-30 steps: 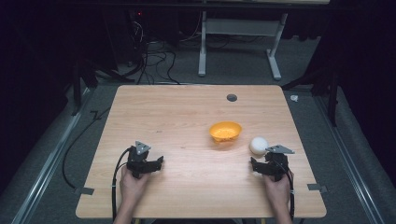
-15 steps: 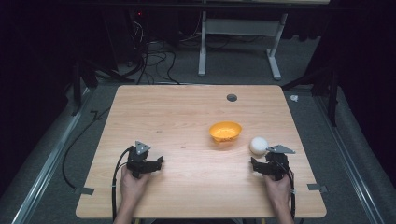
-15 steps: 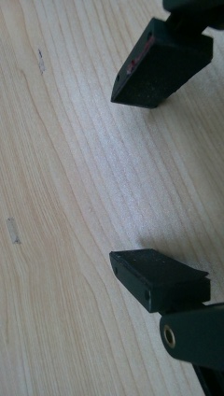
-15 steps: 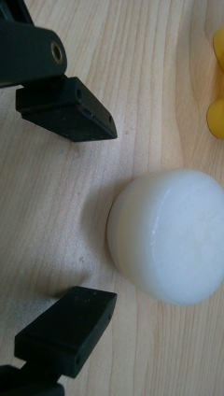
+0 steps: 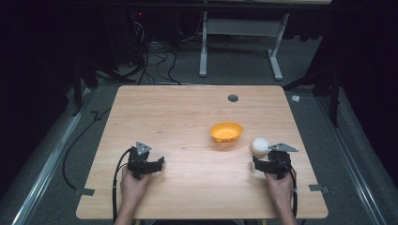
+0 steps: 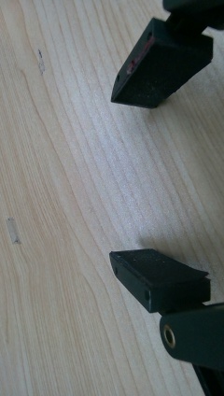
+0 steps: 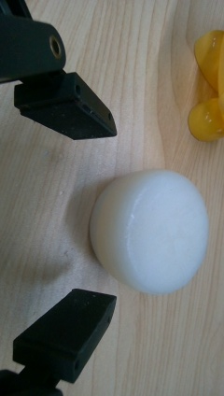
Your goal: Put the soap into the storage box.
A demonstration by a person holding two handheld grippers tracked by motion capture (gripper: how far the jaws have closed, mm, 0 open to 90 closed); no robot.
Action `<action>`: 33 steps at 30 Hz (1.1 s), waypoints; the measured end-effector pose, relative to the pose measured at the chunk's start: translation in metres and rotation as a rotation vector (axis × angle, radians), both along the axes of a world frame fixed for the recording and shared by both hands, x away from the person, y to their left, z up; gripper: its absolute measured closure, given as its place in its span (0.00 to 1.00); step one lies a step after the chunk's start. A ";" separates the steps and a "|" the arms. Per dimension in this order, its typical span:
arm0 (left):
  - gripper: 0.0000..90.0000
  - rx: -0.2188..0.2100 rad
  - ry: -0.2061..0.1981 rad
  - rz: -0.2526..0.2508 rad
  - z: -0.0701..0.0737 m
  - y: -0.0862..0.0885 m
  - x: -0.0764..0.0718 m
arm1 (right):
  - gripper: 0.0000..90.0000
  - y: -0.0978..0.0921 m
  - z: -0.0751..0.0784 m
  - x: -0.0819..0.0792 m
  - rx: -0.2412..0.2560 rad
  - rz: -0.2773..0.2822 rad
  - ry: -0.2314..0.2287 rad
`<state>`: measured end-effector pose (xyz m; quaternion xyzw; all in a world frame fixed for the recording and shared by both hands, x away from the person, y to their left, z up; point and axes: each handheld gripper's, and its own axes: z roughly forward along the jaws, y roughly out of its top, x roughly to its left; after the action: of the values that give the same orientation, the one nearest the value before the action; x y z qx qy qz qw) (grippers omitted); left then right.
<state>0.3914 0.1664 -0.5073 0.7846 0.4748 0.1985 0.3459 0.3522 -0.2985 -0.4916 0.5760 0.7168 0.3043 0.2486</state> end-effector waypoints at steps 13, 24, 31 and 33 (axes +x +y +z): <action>0.23 0.000 0.000 0.000 0.000 0.000 0.000 | 0.17 0.001 0.008 0.010 0.006 0.009 -0.015; 0.23 0.000 0.000 0.000 0.000 0.000 0.000 | 0.16 0.002 0.008 0.023 0.017 -0.004 -0.007; 0.23 0.000 0.000 0.000 0.000 0.000 0.000 | 0.16 0.002 0.006 0.029 0.029 -0.011 0.003; 0.23 0.000 0.000 0.000 0.000 0.000 0.000 | 0.16 0.002 0.005 0.033 0.030 -0.019 0.012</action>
<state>0.3914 0.1665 -0.5073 0.7847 0.4747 0.1984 0.3459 0.3854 -0.2964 -0.4865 0.5882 0.7082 0.3092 0.2386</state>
